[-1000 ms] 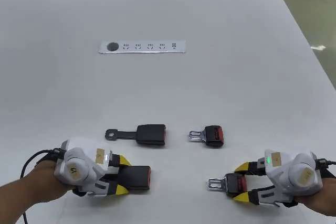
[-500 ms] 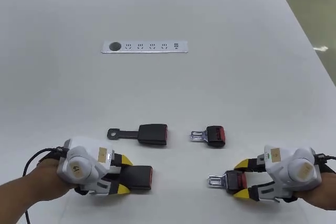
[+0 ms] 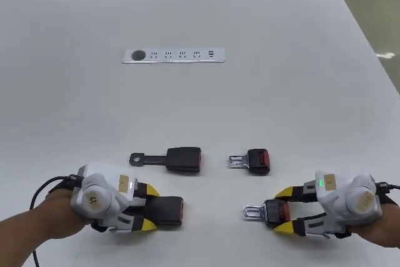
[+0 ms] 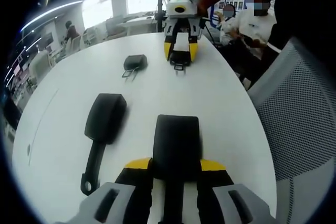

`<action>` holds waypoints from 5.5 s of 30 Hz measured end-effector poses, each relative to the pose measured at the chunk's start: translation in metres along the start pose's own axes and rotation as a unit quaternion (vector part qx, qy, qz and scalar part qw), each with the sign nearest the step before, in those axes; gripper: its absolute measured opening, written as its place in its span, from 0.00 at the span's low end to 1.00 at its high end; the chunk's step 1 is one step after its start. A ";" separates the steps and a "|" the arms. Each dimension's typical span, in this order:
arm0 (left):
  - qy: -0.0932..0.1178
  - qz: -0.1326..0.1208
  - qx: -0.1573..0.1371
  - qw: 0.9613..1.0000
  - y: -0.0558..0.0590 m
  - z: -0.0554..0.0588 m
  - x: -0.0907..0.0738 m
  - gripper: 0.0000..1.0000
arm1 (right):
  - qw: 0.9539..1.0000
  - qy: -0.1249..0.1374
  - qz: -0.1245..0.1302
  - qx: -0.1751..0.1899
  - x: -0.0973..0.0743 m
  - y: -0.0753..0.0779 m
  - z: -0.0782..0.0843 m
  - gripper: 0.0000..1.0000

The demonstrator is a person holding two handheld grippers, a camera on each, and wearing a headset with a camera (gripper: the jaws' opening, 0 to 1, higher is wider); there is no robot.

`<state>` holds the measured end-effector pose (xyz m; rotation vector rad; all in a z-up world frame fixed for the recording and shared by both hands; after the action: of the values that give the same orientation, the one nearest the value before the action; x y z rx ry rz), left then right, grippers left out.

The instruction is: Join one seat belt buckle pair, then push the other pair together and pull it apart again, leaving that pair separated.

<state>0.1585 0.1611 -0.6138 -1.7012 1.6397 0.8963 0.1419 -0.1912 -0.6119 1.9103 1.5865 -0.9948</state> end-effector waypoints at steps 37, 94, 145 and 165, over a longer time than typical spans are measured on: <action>-0.007 0.002 -0.005 1.000 -0.002 -0.001 -0.001 0.33 | 0.998 0.064 -0.010 -0.001 0.054 -0.011 -0.053 0.33; -0.018 0.008 -0.006 1.000 -0.004 -0.006 0.003 0.32 | 0.998 0.064 -0.014 -0.003 0.100 -0.026 -0.103 0.32; 0.047 0.040 0.000 0.998 -0.009 0.003 0.001 0.32 | 0.994 0.104 -0.010 -0.016 0.097 -0.027 -0.095 0.32; -0.014 0.009 0.023 1.000 -0.002 -0.011 0.003 0.50 | 0.997 0.054 0.016 -0.044 0.089 -0.034 -0.106 0.41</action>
<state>0.1613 0.1507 -0.6093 -1.6393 1.6470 0.8808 0.1409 -0.0486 -0.6104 1.9524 1.6249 -0.8082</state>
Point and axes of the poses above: the centre of the closed fingertips' face, and the gripper's own axes: x roughly forward along the fingers, y roughly to its right, z roughly out of its underside, the point moved 10 cm from there along -x, roughly backward along the fingers, and after that the axes turned 3 degrees about -y, right-handed, at the moved point
